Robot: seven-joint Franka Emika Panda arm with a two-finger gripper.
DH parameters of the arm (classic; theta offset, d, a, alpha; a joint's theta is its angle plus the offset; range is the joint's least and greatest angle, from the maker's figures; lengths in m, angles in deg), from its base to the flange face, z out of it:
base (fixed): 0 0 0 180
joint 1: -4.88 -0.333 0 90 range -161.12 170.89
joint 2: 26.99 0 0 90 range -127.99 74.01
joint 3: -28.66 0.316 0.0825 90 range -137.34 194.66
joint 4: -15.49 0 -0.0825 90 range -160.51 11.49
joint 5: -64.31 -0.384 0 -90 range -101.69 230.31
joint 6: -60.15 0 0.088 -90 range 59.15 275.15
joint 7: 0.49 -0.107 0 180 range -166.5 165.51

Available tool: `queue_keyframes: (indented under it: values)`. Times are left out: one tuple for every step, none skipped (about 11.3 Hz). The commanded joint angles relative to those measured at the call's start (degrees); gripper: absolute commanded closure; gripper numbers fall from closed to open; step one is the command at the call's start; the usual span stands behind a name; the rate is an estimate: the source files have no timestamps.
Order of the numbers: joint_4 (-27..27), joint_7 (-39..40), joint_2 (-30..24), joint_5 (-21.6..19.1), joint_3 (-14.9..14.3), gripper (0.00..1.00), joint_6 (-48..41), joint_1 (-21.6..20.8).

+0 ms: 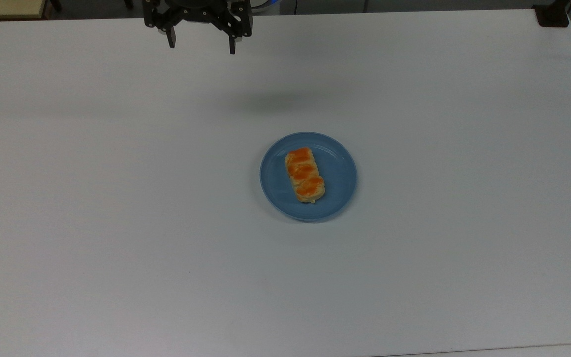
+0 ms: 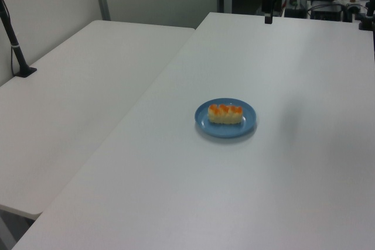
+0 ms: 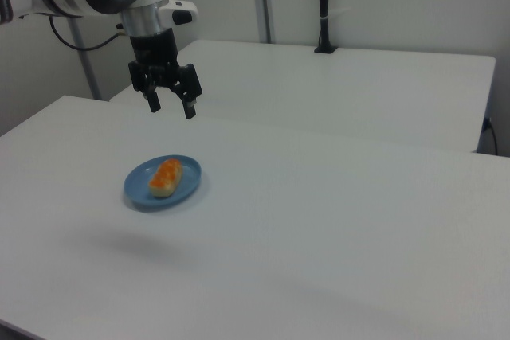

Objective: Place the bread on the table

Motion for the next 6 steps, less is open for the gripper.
queue_keyframes:
  values:
    - [-0.63,1.67,-1.07,-2.62,-0.67,0.0,-1.76,-0.5]
    - [-0.63,1.58,-1.07,-2.63,-0.76,0.0,-1.58,-0.59]
    - [-0.54,1.58,-1.07,-2.63,-0.76,0.0,-1.58,-0.68]
    - [-0.54,1.58,-0.98,-2.55,-0.76,0.0,-1.58,-0.68]
    - [-0.54,1.67,-0.98,-2.55,-0.76,0.0,-1.49,-0.68]
    - [-0.54,1.67,-0.98,-2.55,-0.76,0.0,-1.41,-0.68]
